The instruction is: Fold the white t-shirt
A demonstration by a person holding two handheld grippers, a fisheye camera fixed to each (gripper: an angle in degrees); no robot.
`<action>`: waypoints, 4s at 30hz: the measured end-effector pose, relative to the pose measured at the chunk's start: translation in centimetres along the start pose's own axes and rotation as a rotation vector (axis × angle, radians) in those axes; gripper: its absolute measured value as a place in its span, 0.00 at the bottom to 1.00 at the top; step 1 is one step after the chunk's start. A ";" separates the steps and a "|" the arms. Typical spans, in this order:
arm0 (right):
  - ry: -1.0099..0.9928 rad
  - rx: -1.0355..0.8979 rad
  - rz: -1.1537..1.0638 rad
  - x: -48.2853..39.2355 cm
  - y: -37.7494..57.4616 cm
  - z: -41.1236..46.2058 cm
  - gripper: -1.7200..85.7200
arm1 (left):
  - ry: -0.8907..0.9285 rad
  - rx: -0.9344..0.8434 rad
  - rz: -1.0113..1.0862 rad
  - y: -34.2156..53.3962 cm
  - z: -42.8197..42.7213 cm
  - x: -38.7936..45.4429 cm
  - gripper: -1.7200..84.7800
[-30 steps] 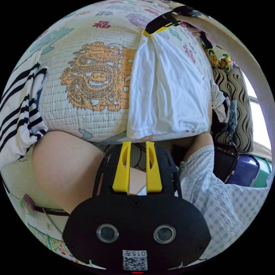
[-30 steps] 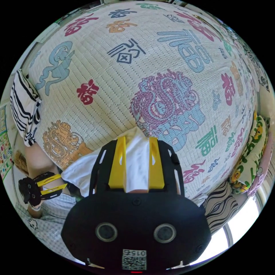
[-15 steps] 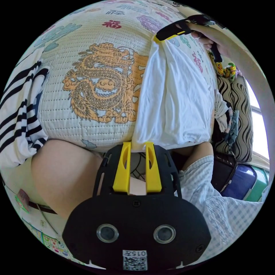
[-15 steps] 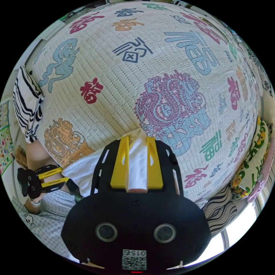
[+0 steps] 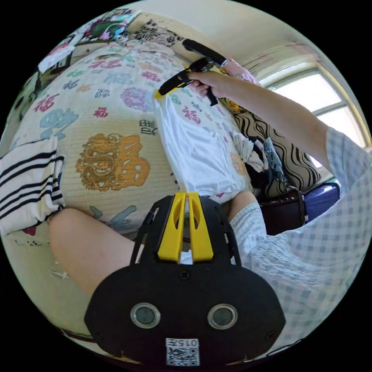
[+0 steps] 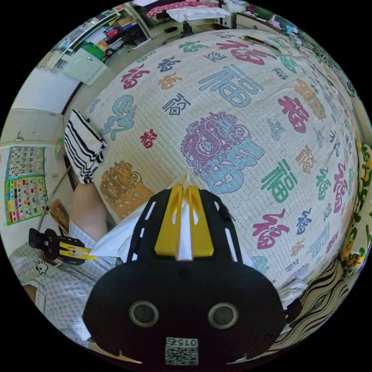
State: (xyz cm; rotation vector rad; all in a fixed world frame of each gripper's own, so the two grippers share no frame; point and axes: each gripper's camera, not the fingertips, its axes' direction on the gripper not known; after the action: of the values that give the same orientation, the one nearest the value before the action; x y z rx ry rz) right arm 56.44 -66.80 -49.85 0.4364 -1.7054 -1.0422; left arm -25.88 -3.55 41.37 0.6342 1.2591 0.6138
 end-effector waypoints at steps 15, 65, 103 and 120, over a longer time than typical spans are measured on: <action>-0.374 0.390 0.139 24.1 36.8 -12.3 0.04 | -0.083 -0.151 0.668 -3.9 23.3 28.2 0.01; -0.230 0.154 0.587 15.1 91.0 -18.0 0.05 | -0.216 -0.415 0.544 -24.5 55.6 29.2 0.12; -0.542 0.346 0.840 7.9 101.6 -17.0 0.04 | -0.470 -0.411 0.606 -56.4 67.8 28.3 0.02; -0.281 0.310 0.482 -5.1 86.7 -18.2 0.12 | -0.269 -0.469 0.598 -59.5 64.5 22.0 0.06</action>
State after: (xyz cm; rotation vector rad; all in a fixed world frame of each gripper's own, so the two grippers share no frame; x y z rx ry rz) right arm 91.60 -22.77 18.72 0.0580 -2.0992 -0.5051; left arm 45.81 -34.33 -4.38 0.6669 0.6247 1.2305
